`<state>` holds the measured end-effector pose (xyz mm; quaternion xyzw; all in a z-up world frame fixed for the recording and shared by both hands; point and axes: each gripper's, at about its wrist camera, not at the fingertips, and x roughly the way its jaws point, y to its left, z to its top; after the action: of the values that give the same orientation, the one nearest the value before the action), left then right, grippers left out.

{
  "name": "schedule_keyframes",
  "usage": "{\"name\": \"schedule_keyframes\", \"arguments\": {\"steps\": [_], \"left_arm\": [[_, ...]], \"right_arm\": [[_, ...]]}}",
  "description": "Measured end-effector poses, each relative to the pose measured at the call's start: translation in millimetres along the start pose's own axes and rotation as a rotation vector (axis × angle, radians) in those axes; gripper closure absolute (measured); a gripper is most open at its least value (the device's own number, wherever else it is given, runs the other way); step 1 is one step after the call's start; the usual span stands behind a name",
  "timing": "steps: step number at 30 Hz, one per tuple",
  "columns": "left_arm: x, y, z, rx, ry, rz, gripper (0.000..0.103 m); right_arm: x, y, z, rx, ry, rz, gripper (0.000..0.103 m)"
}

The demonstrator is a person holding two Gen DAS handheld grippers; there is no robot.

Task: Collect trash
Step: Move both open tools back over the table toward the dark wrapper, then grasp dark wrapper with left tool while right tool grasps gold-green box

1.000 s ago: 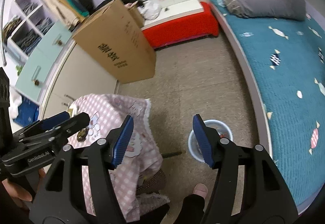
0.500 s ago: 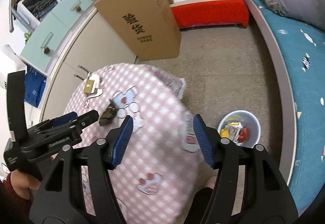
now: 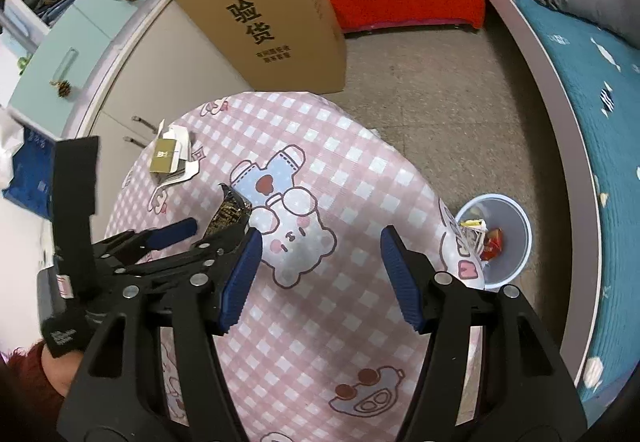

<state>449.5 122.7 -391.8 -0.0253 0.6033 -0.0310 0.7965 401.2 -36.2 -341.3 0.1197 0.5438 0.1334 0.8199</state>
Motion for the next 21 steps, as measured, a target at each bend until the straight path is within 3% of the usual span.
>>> {"name": "schedule_keyframes", "arguments": {"steps": [3, 4, 7, 11, 15, 21], "left_arm": [[11.6, 1.6, 0.1, 0.053, 0.039, -0.022, 0.084], [9.2, 2.8, -0.2, 0.067, 0.036, -0.049, 0.089], [-12.8, 15.3, -1.5, 0.05, -0.013, -0.124, 0.091], [-56.2, 54.2, -0.2, -0.035, -0.125, -0.147, 0.091], [-87.7, 108.4, 3.3, -0.128, -0.213, -0.094, 0.091], [-88.2, 185.6, -4.3, -0.255, -0.212, 0.02, 0.091]], "right_arm": [[1.1, 6.0, 1.4, 0.014, -0.007, -0.022, 0.042], [0.1, 8.7, 3.3, 0.021, -0.018, -0.025, 0.042], [-3.8, 20.9, 10.5, 0.033, -0.055, -0.02, 0.042], [-3.5, 50.5, 28.1, 0.015, -0.103, 0.013, 0.04], [22.8, 95.4, 45.5, -0.055, -0.082, 0.053, 0.037], [81.0, 163.0, 56.5, -0.16, -0.004, 0.1, 0.036]]}}
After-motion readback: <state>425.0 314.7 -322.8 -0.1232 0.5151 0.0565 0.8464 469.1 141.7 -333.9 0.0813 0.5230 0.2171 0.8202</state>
